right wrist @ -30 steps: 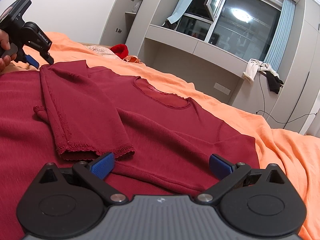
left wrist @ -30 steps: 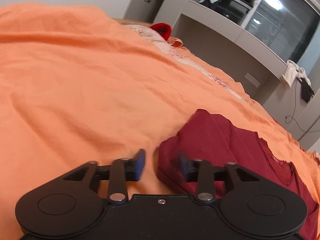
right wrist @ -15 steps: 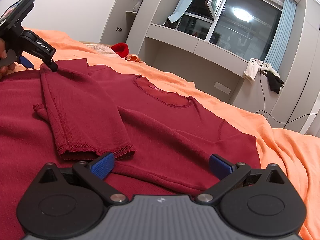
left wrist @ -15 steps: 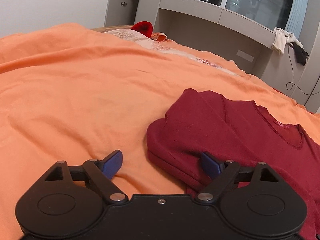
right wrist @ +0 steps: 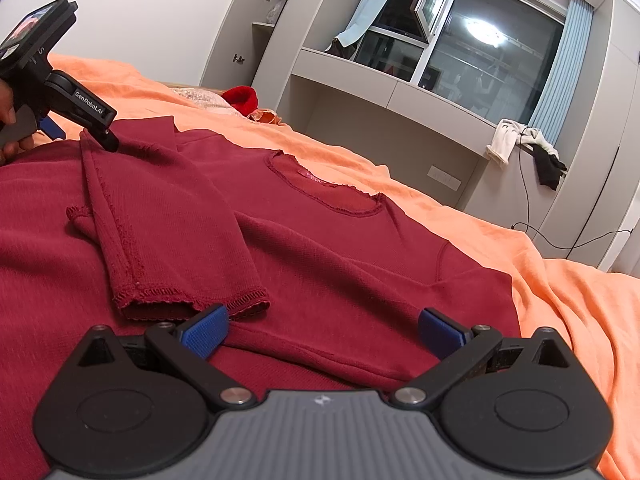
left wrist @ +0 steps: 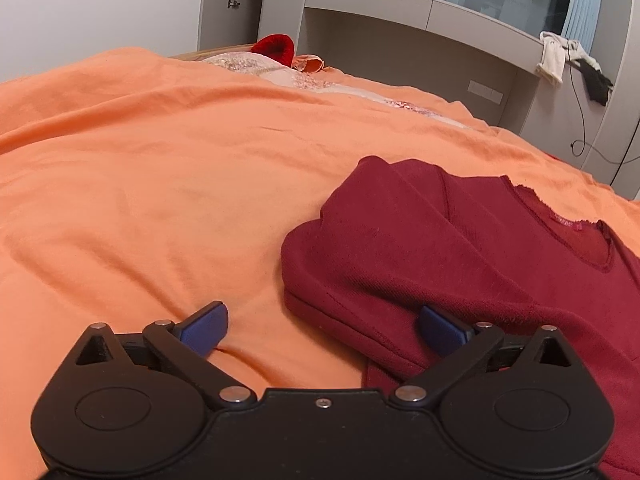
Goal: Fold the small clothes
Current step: 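Move the right gripper to the shirt hem and close on it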
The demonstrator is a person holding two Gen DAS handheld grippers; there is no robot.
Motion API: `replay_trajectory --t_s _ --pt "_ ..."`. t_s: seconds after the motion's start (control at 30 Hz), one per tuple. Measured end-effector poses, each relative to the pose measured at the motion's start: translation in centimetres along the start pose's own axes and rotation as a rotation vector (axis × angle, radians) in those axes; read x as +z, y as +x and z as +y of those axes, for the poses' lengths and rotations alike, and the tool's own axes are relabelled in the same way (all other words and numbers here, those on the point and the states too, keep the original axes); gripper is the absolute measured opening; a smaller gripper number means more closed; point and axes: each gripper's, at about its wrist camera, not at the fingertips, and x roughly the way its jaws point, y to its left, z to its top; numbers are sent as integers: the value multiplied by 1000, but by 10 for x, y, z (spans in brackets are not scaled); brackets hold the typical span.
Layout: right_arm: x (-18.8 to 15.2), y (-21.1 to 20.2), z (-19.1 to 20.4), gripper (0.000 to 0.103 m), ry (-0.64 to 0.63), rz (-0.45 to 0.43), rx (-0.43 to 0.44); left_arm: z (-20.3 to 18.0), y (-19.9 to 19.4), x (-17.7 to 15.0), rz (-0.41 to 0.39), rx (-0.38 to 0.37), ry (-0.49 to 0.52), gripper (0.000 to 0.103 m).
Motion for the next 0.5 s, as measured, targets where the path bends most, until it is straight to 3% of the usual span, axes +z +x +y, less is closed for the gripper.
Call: replay_trajectory --t_s 0.5 --pt "0 0 0 103 -2 -1 -1 -3 1 0 5 11 15 102"
